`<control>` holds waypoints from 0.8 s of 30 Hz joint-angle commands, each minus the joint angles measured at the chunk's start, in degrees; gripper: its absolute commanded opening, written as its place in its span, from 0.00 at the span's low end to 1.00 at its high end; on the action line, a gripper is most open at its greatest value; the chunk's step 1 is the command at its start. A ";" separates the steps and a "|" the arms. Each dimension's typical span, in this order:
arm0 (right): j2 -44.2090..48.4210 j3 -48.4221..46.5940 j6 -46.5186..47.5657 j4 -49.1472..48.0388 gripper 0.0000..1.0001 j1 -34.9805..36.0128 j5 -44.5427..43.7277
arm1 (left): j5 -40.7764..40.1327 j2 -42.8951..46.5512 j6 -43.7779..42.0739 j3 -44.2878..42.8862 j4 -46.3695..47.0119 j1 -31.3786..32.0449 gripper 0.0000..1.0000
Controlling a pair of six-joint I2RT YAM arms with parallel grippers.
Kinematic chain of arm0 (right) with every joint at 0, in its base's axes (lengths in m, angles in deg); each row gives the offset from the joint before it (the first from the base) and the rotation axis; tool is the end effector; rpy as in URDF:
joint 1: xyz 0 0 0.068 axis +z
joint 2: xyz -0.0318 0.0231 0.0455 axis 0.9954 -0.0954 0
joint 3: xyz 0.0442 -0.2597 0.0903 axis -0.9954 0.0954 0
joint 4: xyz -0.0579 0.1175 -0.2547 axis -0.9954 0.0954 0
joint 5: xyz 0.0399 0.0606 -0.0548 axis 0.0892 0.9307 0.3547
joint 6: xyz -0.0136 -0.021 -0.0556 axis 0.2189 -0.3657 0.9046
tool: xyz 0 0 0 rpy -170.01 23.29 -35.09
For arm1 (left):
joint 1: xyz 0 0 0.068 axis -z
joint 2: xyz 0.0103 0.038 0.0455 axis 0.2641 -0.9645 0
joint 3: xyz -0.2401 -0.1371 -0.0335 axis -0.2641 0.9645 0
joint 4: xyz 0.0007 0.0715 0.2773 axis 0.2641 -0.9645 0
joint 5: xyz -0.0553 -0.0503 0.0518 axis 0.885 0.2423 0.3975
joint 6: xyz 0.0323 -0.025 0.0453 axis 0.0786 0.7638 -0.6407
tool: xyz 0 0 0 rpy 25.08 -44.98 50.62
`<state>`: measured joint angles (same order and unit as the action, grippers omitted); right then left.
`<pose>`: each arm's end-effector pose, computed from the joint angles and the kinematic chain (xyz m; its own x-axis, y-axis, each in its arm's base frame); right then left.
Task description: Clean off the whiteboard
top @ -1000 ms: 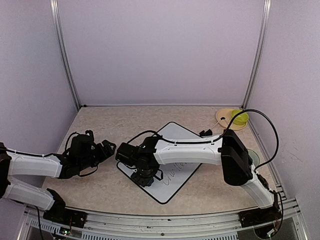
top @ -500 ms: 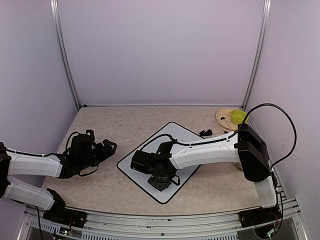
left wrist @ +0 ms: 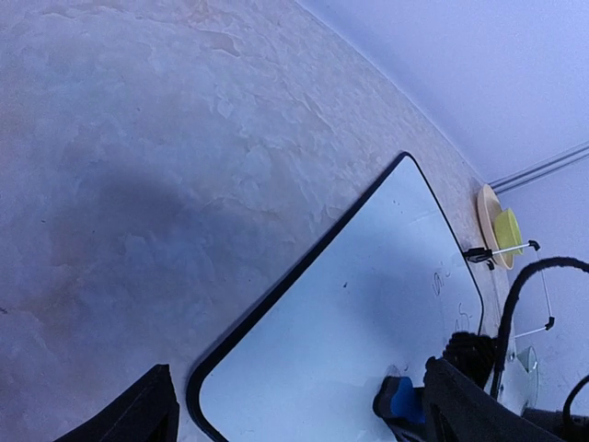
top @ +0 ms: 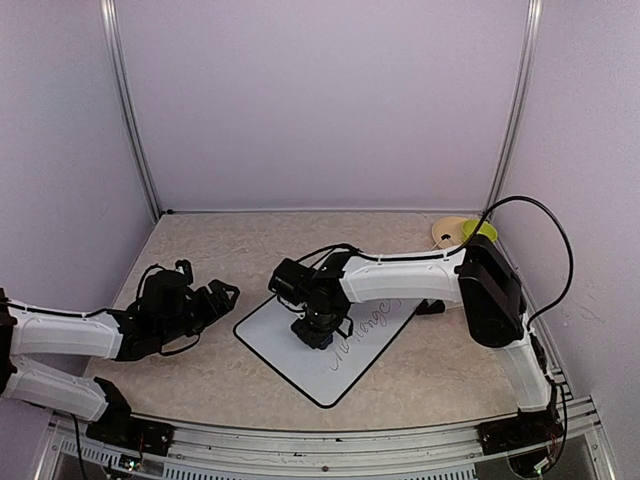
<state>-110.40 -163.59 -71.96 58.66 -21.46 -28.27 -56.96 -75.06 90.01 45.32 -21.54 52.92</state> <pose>0.2339 0.4366 0.1429 -0.6551 -0.6858 -0.3172 -0.6815 0.7175 -0.1439 0.2052 -0.1469 0.1498 -0.5965 -0.5443 -0.5898 -0.0356 0.7521 -0.6581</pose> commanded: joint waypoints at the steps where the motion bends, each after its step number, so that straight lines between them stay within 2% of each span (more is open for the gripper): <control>1: -2.56 -0.49 2.38 -2.71 0.34 -6.38 -0.48 | -1.38 2.02 0.59 1.27 -0.77 0.54 0.89; 8: 2.22 7.38 3.08 -6.05 0.34 -11.83 -1.12 | -1.52 2.00 0.36 0.98 -0.93 0.54 0.89; 14: 8.04 15.49 3.42 -6.99 0.33 -10.35 1.36 | -1.36 0.87 0.05 0.25 -0.40 0.54 0.89; 21: 10.30 12.06 3.53 -8.13 0.33 -4.84 13.18 | -0.99 -0.93 0.23 -0.10 0.59 0.54 0.89; 24: 7.64 6.67 4.01 -6.29 0.33 -4.82 13.68 | -0.88 -0.95 0.36 -0.21 0.67 0.55 0.89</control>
<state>-101.72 -150.61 -68.73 50.66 -27.18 -19.62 -57.77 -75.57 90.27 45.87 -21.96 53.05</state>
